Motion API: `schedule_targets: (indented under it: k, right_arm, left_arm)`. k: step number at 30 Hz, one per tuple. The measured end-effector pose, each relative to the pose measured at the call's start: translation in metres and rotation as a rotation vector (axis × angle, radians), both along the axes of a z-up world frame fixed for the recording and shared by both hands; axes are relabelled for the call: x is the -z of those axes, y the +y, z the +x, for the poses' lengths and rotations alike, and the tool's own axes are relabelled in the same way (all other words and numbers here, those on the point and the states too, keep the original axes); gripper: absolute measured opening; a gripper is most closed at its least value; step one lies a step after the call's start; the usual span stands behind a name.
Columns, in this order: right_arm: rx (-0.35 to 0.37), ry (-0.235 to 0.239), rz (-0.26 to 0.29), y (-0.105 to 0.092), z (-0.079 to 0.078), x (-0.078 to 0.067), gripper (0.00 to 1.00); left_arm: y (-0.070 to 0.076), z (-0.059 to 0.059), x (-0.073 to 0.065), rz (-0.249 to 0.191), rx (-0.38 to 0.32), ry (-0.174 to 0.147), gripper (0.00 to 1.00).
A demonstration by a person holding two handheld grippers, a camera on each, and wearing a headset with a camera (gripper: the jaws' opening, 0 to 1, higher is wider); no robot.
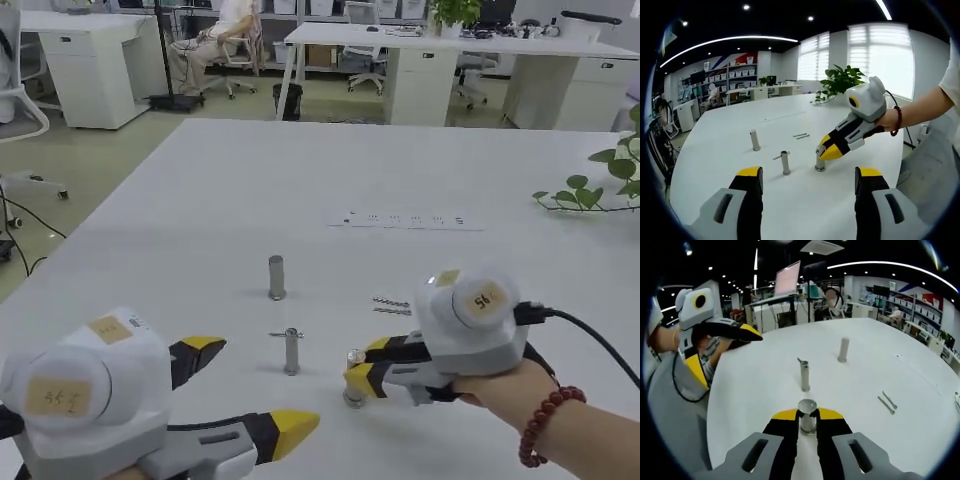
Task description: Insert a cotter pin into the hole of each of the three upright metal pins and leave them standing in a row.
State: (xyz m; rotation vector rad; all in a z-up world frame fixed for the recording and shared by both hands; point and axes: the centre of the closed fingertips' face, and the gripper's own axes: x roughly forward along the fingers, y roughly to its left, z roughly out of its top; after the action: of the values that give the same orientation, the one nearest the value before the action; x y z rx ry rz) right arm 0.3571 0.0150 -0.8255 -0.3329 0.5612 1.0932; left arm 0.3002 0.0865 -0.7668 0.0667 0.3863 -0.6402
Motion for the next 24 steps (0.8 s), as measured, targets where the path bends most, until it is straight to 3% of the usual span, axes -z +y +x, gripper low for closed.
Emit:
schedule_targets:
  k: [15,18,24]
  right_arm:
    - [-0.034,-0.040,0.019,-0.001,-0.004,-0.002,0.14]
    - [-0.028,-0.042,0.075,0.002,-0.002,-0.011,0.15]
    - [-0.029,-0.026,0.126,0.003,-0.005,-0.025,0.25]
  left_arm:
    - [-0.001,-0.001,0.002,0.004,0.001,0.007,0.75]
    - [-0.001,-0.001,0.002,0.004,-0.001,0.007,0.75]
    - [-0.001,-0.001,0.003,0.006,-0.007,0.009,0.75]
